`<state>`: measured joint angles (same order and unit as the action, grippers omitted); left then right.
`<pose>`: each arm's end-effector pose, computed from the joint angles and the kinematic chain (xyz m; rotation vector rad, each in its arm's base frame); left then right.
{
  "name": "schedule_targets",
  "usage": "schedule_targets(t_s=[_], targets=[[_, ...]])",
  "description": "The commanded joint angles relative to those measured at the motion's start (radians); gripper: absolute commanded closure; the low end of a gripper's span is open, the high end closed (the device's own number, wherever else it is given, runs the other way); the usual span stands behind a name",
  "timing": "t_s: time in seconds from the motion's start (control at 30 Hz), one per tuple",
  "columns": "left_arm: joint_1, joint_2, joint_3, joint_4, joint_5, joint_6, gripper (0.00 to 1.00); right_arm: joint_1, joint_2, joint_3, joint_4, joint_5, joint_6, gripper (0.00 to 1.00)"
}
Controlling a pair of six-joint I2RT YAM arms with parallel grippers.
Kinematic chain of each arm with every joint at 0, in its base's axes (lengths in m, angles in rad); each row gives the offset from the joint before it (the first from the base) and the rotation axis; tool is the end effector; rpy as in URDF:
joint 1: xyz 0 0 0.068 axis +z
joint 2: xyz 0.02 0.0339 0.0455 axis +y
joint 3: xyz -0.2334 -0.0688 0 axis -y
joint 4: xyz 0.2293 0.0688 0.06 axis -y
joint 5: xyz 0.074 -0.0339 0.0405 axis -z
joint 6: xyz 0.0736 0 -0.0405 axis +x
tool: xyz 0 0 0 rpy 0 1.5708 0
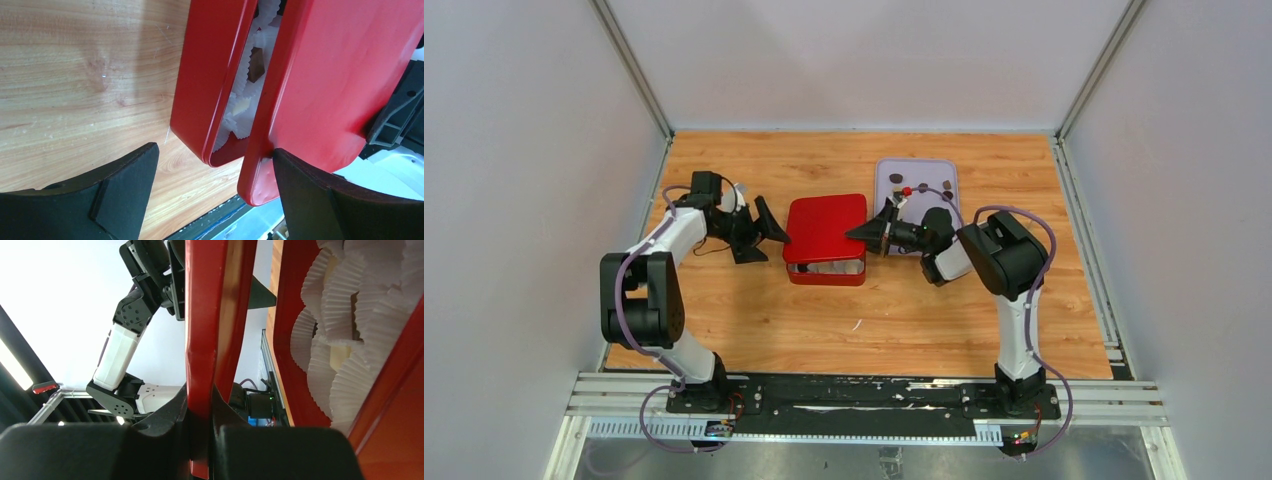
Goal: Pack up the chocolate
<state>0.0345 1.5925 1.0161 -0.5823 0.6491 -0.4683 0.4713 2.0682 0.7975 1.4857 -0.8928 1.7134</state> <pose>0.3045 -0.0340 0.1507 -0.4891 2.6698 -1.0114 0.3071 0.2208 0.1429 0.1663 1.9577 2.2342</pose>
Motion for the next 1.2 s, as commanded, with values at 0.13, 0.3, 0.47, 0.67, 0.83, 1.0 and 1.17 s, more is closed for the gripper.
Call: schedule_targets(t_s=[0.13,0.3,0.47,0.67,0.83,1.0,1.17], targets=[[-0.001,0.034,0.014,-0.001,0.007,0.028,0.11,0.018,0.076,0.046,0.092,-0.005,0.021,1.00],[-0.001,0.058,0.006,0.000,0.009,0.037,0.11,0.015,0.094,0.023,0.111,0.015,0.041,1.00],[-0.001,0.078,-0.013,-0.001,0.013,0.048,0.11,0.016,0.086,-0.007,0.107,0.022,0.041,0.94],[-0.001,0.102,-0.019,-0.001,0.023,0.052,0.11,0.016,0.075,-0.049,0.099,0.034,0.042,0.63],[-0.001,0.106,-0.022,-0.001,0.021,0.054,0.12,0.015,0.062,-0.057,0.093,0.035,0.042,0.47],[-0.001,0.109,-0.025,-0.001,0.021,0.056,0.12,0.015,0.046,-0.059,0.078,0.034,0.037,0.44],[-0.001,0.114,-0.033,-0.001,0.020,0.059,0.12,0.014,0.030,-0.071,0.061,0.034,0.034,0.37]])
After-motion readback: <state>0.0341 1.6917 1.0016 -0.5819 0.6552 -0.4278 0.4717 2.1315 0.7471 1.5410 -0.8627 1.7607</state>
